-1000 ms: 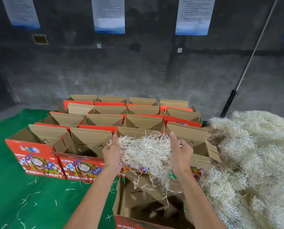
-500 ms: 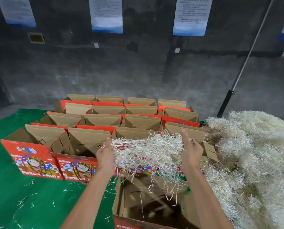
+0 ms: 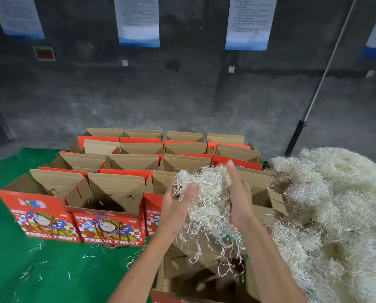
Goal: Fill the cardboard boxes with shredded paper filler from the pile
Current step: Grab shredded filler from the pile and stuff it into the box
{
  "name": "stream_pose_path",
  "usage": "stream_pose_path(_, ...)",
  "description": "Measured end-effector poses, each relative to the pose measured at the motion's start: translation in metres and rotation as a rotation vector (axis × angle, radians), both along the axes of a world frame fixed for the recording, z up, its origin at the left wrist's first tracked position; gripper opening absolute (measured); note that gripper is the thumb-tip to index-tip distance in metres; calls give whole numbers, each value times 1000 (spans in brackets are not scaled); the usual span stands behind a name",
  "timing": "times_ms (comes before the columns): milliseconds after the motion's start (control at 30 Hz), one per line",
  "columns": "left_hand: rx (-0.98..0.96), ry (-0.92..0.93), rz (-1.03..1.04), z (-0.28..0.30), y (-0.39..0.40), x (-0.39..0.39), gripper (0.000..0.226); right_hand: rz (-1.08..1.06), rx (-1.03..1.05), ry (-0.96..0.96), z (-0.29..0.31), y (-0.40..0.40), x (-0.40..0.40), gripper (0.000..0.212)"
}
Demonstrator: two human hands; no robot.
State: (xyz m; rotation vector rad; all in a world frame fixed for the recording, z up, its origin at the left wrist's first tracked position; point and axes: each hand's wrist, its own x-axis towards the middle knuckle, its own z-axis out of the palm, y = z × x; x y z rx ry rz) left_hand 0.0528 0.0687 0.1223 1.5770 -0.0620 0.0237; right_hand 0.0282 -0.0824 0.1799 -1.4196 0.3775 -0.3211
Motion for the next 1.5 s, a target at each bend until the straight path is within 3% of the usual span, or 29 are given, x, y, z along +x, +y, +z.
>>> stream_pose_path(133,-247,141,113,2,-10,2,108,19,-141,-135,-13,10,-12,70)
stream_pose_path(200,-339,207,142,0,-13,3,118,19,-237,-145,-22,16,-13,69)
stream_pose_path(333,-381,146,75,5,-24,-3,116,-79,-351,-170,-35,30,-11,68)
stream_pose_path(467,-425,32,-47,13,-36,-11,71,-133,-401,-208,-44,40,-7,60)
stream_pose_path(667,-633,220,56,11,-27,5,84,-215,-412,-234,-36,23,-6,19)
stream_pose_path(800,-643,236,63,14,-12,15,101,-178,-438,-267,-35,8,-2,34)
stream_pose_path(900,-631,273,60,15,-2,22,93,-129,-322,-327,-41,0,-1,30)
stream_pose_path(1100,-575,286,79,9,7,29,91,-147,-340,-339,-48,-9,0,53)
stream_pose_path(1200,-607,275,86,9,14,30,98,-180,-315,-325,-46,-16,1,45)
stream_pose_path(1400,-612,348,148,10,24,37,76,-278,-309,-259,-42,-30,5,47)
stream_pose_path(1500,-621,394,175,12,30,40,83,-334,-308,-242,-43,-38,7,47)
